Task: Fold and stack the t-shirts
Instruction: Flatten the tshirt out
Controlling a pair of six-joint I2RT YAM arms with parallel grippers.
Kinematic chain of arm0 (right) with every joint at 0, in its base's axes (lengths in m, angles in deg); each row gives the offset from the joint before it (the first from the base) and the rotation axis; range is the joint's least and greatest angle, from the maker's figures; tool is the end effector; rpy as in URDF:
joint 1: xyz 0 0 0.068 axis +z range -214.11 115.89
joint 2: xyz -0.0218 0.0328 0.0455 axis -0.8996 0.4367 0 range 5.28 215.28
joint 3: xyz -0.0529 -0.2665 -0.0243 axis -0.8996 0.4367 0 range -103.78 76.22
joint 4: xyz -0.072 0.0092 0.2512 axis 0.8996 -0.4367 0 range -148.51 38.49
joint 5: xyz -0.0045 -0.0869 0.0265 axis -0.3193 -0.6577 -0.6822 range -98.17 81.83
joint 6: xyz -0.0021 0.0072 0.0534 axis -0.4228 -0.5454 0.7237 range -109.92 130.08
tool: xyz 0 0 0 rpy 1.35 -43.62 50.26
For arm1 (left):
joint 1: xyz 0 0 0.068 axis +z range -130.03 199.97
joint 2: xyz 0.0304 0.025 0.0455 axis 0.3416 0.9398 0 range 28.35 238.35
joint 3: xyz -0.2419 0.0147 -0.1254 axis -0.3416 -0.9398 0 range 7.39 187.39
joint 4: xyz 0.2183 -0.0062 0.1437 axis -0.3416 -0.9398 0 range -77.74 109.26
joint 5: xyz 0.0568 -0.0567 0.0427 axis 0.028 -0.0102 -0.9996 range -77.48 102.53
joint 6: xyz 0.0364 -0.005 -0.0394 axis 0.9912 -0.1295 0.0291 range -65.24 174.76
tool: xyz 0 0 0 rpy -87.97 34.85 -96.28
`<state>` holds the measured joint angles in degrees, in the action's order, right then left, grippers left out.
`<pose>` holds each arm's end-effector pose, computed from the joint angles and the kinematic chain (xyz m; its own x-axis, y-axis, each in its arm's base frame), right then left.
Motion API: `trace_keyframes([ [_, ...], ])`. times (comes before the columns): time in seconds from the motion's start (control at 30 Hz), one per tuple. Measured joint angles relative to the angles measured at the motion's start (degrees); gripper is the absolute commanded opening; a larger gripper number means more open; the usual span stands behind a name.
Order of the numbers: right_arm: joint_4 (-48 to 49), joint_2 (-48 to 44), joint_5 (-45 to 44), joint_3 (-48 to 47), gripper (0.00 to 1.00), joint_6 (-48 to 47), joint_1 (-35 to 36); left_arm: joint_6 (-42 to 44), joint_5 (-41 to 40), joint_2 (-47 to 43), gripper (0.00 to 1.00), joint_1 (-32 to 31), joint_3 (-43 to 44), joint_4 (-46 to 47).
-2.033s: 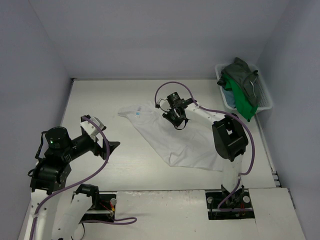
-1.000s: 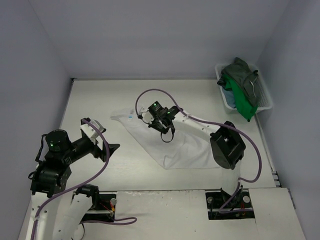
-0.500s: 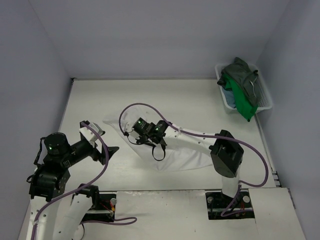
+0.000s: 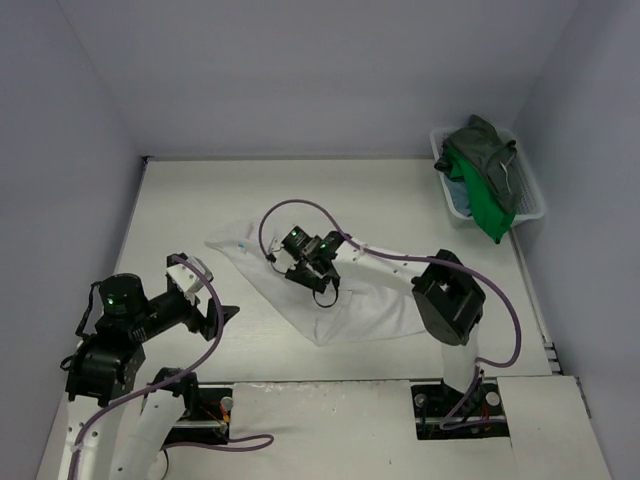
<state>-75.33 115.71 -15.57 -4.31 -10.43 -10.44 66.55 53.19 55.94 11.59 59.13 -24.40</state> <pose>0.2521 0.3350 0.2026 -0.1832 -0.8356 -0.5180 -0.8733 0.3803 -0.3045 0.0759 -0.0347 0.3571 -0.1765 0.1826 -0.9672 0.7706 0.6370 -0.0204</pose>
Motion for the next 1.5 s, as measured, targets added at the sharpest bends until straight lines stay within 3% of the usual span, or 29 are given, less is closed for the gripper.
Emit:
trace_keyframes([
  [0.33,0.2,-13.3,5.3,0.5,0.47,0.0,-21.9,2.1,1.6,9.0,0.8,0.2,-0.9,3.3],
  [0.53,0.4,-18.2,9.6,3.9,0.46,-0.8,-28.4,3.7,2.5,21.6,0.79,-1.2,2.7,7.1],
  [0.77,0.2,-18.3,14.2,8.2,0.45,-1.8,-35.3,7.2,-2.8,35.9,0.79,-17.4,8.3,11.6],
  [1.07,0.4,-22.3,21.0,8.9,0.44,-2.1,-52.7,14.3,-10.1,58.9,0.79,-28.5,19.4,11.9],
  [1.3,0.0,-28.9,25.0,13.2,0.44,-2.3,-55.2,18.1,-13.1,75.1,0.75,-32.2,29.4,13.3],
  [1.5,-0.1,-30.4,27.8,14.9,0.44,-2.3,-55.2,20.4,-14.2,84.0,0.7,-32.9,35.1,16.0],
])
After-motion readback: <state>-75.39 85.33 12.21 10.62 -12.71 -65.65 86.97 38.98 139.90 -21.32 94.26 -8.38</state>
